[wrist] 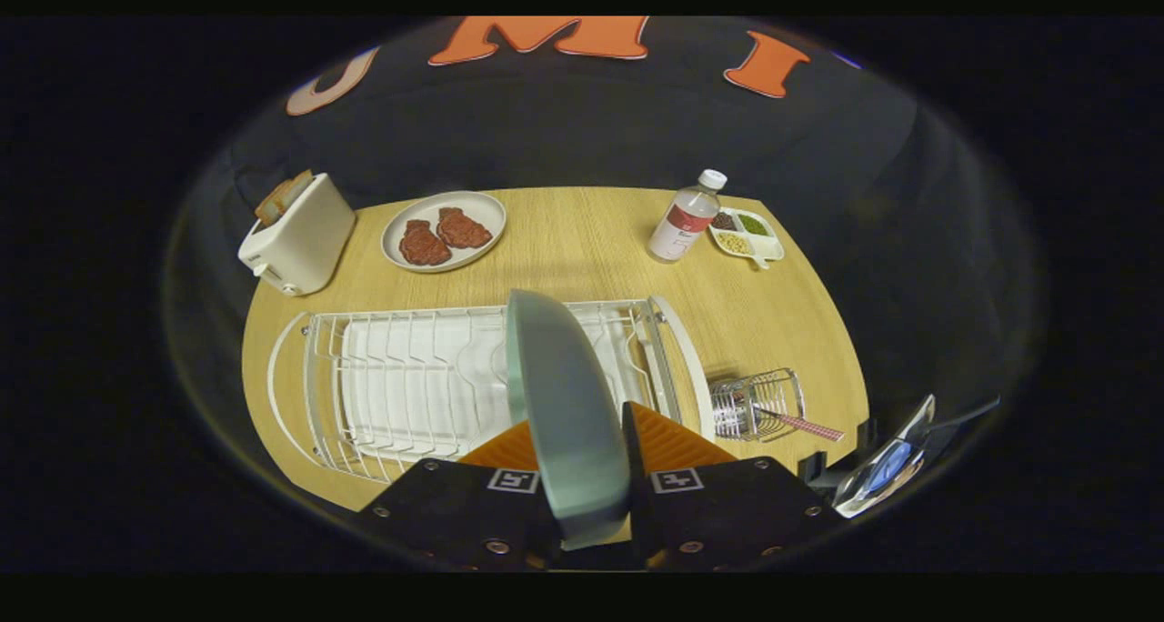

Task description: Take the plate from the dish rack, then take the spoon from the basket and place it into the plate.

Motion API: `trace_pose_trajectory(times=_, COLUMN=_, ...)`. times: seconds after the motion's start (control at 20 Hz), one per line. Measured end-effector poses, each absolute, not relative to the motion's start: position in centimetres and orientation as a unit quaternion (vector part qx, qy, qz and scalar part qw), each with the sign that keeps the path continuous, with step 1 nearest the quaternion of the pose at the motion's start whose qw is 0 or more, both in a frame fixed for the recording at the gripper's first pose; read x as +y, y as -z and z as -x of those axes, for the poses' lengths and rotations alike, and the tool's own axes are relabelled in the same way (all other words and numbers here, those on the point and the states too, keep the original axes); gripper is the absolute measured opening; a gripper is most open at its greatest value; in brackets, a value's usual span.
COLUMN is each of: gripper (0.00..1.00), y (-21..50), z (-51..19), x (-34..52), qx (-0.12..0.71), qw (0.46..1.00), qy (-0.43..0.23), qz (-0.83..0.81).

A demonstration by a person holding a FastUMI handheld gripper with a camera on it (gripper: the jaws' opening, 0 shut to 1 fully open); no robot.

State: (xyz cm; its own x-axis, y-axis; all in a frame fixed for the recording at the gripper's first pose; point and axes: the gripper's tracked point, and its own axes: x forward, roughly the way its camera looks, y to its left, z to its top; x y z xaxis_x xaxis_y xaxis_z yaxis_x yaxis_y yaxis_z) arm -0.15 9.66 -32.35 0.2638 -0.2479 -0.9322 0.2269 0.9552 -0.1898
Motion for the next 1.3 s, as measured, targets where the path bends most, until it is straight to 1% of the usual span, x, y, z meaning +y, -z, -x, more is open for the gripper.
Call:
trace_pose_trajectory(times=0.35, gripper=0.30, y=28.3, z=4.1, x=9.3, qx=0.572, qw=0.800, qy=0.133, qz=-0.120)
trace_pose_trajectory(times=0.6, gripper=0.30, y=27.2, z=8.2, x=7.8, qx=0.570, qw=0.792, qy=0.111, qz=-0.188)
trace_pose_trajectory(times=0.9, gripper=0.29, y=28.4, z=12.0, x=4.4, qx=0.571, qw=0.785, qy=0.084, qz=-0.224)
trace_pose_trajectory(times=1.3, gripper=0.29, y=31.3, z=15.5, x=2.6, qx=0.569, qw=0.772, qy=0.015, qz=-0.285)
